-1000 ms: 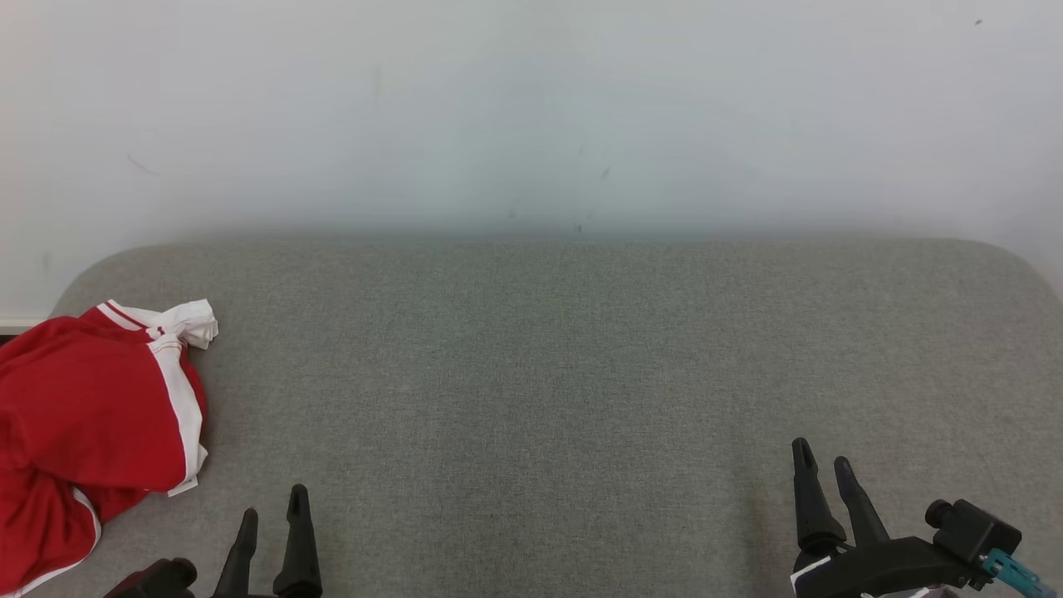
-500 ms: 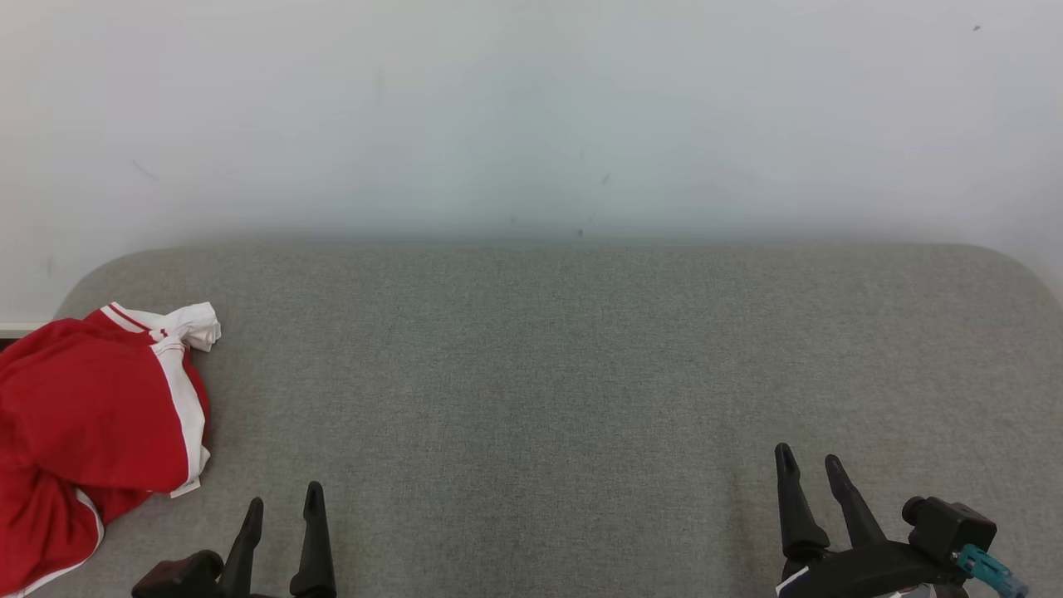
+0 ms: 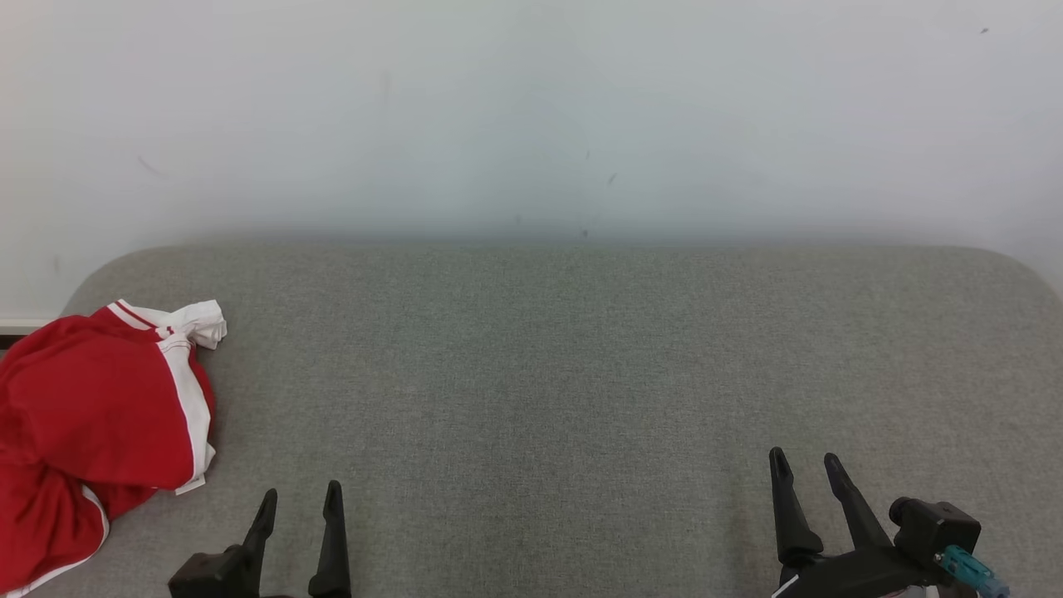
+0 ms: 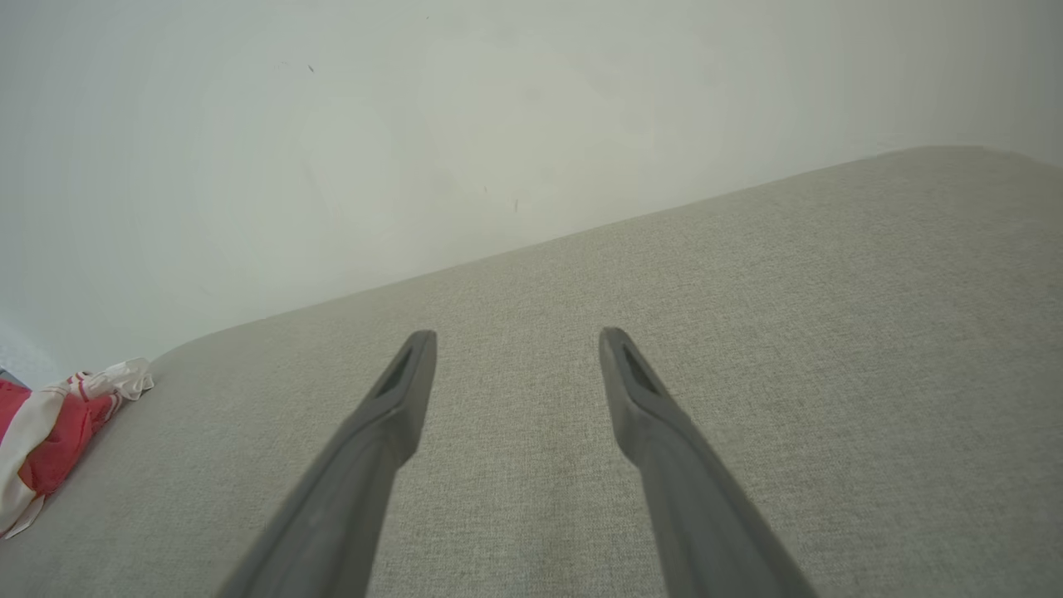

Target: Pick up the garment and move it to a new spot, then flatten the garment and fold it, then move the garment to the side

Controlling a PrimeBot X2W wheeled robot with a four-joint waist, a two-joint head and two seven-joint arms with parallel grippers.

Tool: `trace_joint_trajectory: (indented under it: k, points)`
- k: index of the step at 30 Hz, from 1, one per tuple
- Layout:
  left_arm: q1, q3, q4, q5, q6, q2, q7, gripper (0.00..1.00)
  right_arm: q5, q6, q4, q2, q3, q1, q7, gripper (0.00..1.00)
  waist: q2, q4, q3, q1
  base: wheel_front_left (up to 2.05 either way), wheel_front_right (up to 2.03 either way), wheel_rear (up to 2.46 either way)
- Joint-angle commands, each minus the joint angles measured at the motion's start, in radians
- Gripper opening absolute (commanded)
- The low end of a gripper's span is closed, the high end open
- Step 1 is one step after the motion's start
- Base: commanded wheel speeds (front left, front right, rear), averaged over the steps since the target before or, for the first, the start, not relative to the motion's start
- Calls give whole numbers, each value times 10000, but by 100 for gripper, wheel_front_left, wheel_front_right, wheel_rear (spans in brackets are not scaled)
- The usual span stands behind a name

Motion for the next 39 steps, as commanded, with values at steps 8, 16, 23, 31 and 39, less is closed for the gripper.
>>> trace_joint_trajectory:
  k: [8,16,23,31,39]
  points:
    - [-214,-178,87,894,-69,109,-274,100,-840,42,86,-33,6,-184,-234,100,0,16,-48,0,0,0,0]
    - [-226,-198,161,1319,-63,42,-451,100,-1413,40,191,-34,30,-203,-386,100,0,37,-82,0,0,0,0]
    - [-194,-63,252,1351,-148,-69,-577,100,-1780,43,259,-34,104,-187,-504,100,0,68,-119,0,0,0,0]
    - [-231,179,526,873,-431,-263,-740,100,-1649,46,379,-35,272,-157,-672,100,0,125,-175,0,0,0,0]
    - [-202,184,750,744,-584,-308,-821,100,-1341,48,451,-36,465,-134,-732,100,0,127,-231,0,0,0,0]
